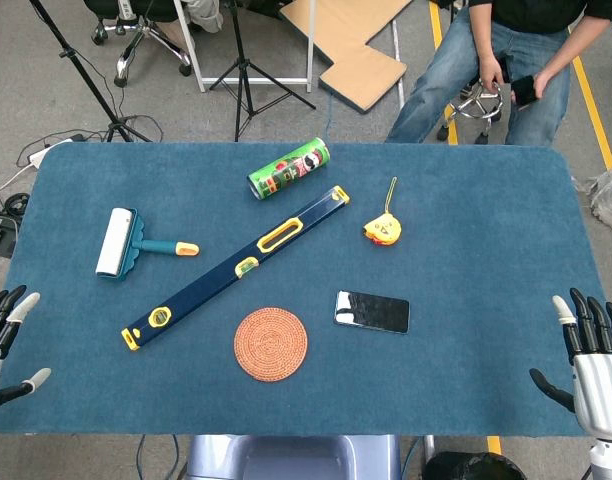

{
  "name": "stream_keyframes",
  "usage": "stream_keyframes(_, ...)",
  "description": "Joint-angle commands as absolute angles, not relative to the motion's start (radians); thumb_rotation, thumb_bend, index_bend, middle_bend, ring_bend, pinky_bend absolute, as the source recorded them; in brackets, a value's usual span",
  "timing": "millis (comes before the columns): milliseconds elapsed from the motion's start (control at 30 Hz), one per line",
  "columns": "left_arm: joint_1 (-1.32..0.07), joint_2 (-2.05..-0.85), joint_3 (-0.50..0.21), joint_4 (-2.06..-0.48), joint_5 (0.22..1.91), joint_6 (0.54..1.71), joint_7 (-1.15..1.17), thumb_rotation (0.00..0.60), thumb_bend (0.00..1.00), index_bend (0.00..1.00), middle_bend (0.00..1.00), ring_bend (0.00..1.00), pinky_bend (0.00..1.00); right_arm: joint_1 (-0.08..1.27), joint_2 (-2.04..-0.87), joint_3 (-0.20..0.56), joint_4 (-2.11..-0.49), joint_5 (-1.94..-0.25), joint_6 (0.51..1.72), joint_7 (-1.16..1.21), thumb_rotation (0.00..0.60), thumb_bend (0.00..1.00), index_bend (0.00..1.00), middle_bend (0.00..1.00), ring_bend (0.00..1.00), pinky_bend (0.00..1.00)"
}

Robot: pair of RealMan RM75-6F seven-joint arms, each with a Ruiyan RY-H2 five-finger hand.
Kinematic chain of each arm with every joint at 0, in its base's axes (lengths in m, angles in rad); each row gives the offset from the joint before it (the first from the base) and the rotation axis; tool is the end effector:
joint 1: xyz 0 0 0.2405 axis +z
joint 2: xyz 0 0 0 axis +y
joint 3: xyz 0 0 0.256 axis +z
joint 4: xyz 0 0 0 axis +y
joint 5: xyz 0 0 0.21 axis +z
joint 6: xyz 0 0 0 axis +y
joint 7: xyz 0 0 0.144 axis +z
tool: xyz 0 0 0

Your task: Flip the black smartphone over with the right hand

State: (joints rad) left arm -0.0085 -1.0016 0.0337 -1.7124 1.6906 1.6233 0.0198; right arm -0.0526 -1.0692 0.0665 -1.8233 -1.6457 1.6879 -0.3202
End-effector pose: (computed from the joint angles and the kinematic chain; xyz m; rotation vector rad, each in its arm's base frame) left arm -0.2853 0.1384 0.1832 -1.4779 -0.8160 -0.9595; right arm -0.2647 -0.1408 0.1824 1.3267 -0.6511 0.8829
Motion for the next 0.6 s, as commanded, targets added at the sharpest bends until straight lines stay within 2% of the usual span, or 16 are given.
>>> stream_keyframes(33, -0.009, -1.002, 0.034, -1.712, 1.691, 1.622, 0.021, 0.6, 0.0, 0.0, 0.0, 0.0, 0.0, -0.052, -1.069, 0.065, -1.821, -1.644, 1.685, -0.318, 0.6, 0.0, 0.0, 0.0, 0.0, 0.0)
stream_keyframes(400, -0.007, -1.003, 0.029, -1.712, 1.676, 1.619, 0.023, 0.6, 0.0, 0.0, 0.0, 0.0, 0.0, -0.021, -1.084, 0.068, -1.829, -1.621, 1.619, -0.326, 0.6, 0.0, 0.0, 0.0, 0.0, 0.0)
stream_keyframes(600, -0.008, -1.005, 0.02, -1.714, 1.659, 1.616, 0.026, 0.6, 0.0, 0.0, 0.0, 0.0, 0.0, 0.125, -1.106, 0.094, -1.854, -1.558, 1.366, -0.422, 0.6, 0.0, 0.01, 0.0, 0.0, 0.0)
